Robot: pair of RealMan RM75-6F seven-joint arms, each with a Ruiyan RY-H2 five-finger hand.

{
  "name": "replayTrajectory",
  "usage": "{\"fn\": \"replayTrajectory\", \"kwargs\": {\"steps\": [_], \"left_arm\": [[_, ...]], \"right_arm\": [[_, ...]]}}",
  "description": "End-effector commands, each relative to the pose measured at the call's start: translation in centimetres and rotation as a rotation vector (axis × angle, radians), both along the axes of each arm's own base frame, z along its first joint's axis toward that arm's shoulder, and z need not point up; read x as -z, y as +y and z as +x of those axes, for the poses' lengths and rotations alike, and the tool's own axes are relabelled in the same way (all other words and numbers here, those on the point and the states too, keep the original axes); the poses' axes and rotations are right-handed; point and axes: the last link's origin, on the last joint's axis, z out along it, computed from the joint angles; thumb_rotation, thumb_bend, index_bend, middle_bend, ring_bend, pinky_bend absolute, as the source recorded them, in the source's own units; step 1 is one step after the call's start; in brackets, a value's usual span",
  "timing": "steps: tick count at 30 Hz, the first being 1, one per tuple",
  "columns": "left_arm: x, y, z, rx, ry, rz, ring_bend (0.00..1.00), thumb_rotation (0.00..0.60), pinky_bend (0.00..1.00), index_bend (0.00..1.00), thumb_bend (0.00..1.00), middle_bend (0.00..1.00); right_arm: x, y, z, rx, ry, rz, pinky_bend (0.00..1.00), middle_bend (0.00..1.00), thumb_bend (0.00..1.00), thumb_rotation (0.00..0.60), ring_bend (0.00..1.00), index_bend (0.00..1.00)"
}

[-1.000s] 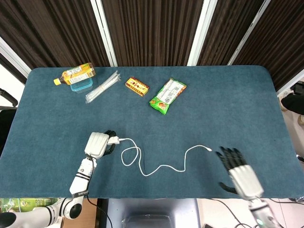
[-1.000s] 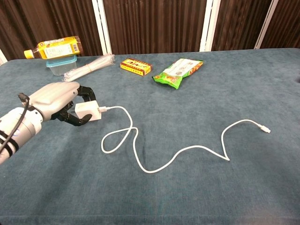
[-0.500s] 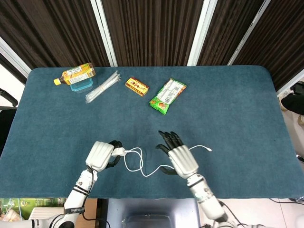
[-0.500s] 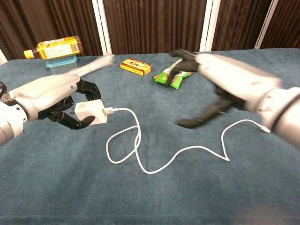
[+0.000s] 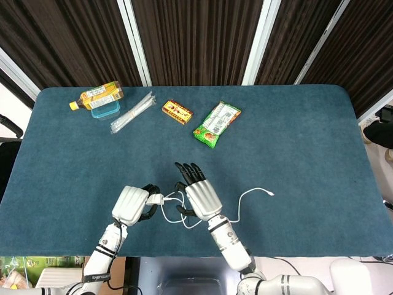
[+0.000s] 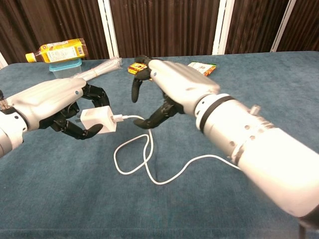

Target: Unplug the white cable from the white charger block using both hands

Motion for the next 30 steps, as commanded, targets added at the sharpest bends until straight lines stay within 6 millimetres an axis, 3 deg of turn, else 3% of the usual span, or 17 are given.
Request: {"fn": "replayTrajectory", "kwargs": {"steps": [1, 30], "left_arm": [[0.1, -0.2, 0.0, 0.004, 0.001, -0.002, 1.00, 0.600, 1.00, 0.75, 0.58, 0.76], [0.4, -1.0, 0.7, 0.047, 0.001, 0.002, 1.00, 0.600, 1.00, 0.75, 0.58, 0.76]], "right_arm": [[0.5, 0.1, 0.4, -0.004, -0.002, -0.008, 0.00, 0.12, 0.38, 0.600, 0.00, 0.60], [2.8, 0.4, 1.4, 0.033, -0.031, 0.019, 0.00, 0.15, 0.42, 0.600, 0.00, 0.66]]}}
